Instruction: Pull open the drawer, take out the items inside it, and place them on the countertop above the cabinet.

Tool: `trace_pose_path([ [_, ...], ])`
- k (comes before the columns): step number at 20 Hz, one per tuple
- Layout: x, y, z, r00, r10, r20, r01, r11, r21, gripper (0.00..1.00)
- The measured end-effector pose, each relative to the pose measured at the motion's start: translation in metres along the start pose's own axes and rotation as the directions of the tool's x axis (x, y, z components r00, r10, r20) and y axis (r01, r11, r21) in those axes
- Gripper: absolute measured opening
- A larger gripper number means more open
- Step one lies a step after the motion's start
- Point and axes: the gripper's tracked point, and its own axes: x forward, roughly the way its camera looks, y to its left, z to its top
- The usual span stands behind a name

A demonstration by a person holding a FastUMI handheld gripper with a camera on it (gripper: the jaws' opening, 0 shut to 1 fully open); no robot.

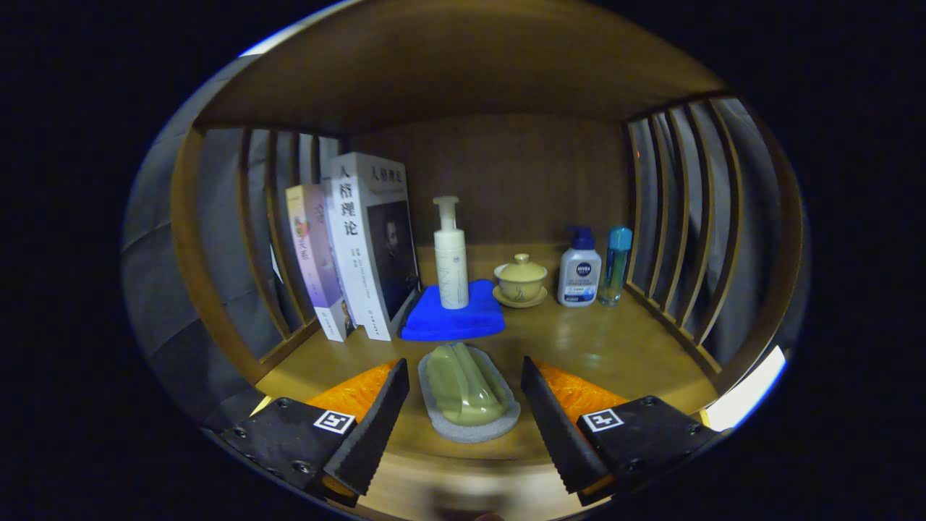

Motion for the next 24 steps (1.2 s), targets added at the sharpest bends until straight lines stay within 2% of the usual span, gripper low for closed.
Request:
trace_pose_path([
  [5,-0.062,0.002,-0.004,0.993,0.011,0.115,-0.008,0.999,-0.034,0.98],
  [14,-0.150,0.000,-0.049,0.975,0.001,0.222,0.012,0.998,-0.056,0.98],
  [24,-0.176,0.003,-0.113,0.984,-0.007,0.180,0.020,0.997,-0.074,0.98],
])
